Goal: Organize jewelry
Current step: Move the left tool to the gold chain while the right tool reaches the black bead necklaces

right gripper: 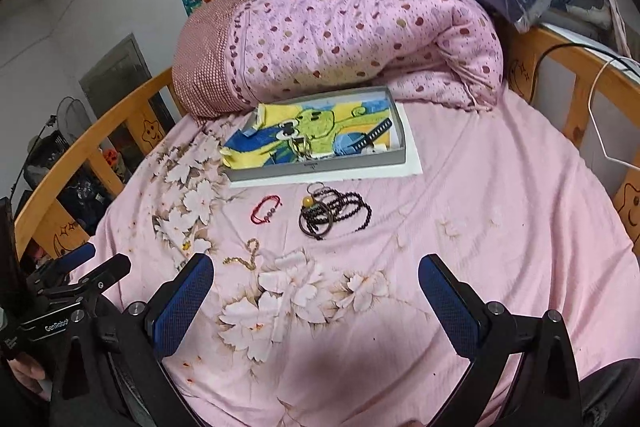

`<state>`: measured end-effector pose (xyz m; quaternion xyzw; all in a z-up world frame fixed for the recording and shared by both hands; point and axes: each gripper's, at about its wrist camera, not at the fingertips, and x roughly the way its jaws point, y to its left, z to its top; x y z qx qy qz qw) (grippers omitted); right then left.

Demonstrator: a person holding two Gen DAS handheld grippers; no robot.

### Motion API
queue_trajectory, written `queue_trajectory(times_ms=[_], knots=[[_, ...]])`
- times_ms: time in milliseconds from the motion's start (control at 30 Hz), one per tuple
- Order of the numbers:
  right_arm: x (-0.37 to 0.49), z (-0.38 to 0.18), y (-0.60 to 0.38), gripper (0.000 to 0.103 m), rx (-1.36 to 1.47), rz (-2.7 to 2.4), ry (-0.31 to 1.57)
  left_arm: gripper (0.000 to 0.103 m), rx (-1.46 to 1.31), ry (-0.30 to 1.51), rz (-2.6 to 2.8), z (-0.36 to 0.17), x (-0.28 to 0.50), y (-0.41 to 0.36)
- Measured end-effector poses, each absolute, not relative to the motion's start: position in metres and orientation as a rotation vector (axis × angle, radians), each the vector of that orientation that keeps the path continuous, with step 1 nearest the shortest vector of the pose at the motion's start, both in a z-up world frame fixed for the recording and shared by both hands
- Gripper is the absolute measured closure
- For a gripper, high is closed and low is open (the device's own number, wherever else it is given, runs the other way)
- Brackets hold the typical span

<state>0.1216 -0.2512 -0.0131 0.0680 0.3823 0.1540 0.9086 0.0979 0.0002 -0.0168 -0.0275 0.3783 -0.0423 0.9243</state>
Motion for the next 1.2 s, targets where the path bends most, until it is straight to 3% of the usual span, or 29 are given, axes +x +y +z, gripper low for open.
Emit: queue_trajectory(times_ms=[633,1200], knots=[[0.166,-0.05,-0.261,0.0,0.133,0.264,1.016,0.002,-0.046,1.055,-0.076,-0.072,0.154,0.003],[0.256,-0.088,-0.273,0.0,0.227,0.451,1.179,0.005,-0.012,1.127,-0.288,-0.102,0.204,-0.016]])
